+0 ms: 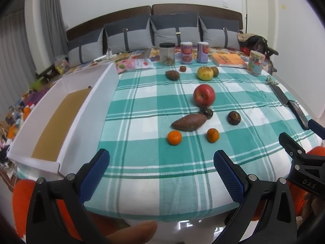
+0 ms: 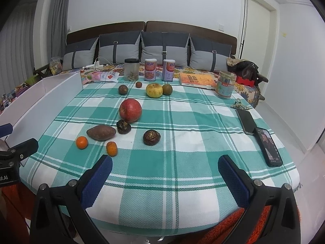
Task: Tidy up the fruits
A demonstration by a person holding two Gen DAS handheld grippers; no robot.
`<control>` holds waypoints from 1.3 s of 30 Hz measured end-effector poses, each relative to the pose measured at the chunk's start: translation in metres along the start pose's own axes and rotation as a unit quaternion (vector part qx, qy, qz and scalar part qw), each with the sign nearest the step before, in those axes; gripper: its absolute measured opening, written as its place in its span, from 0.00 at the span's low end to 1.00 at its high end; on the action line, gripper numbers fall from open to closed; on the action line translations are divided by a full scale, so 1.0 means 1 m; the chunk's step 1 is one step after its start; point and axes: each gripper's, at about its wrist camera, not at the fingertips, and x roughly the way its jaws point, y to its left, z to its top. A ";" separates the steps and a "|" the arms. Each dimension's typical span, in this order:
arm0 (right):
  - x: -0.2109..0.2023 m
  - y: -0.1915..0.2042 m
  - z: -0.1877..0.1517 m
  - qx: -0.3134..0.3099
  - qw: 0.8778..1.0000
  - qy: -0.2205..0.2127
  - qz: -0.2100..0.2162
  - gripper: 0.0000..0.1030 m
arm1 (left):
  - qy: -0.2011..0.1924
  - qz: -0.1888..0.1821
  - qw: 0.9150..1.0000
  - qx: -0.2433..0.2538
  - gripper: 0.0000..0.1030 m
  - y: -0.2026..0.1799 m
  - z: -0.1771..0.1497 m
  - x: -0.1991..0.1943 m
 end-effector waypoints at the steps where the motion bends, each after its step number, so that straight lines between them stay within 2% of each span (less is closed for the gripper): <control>1: -0.001 0.000 0.000 -0.001 1.000 -0.002 0.000 1.00 | 0.000 0.000 1.000 0.000 0.99 0.000 0.000 0.000; 39: 0.011 0.001 -0.003 -0.001 1.000 0.002 0.003 1.00 | 0.010 -0.004 1.000 0.003 0.99 -0.006 -0.005 0.006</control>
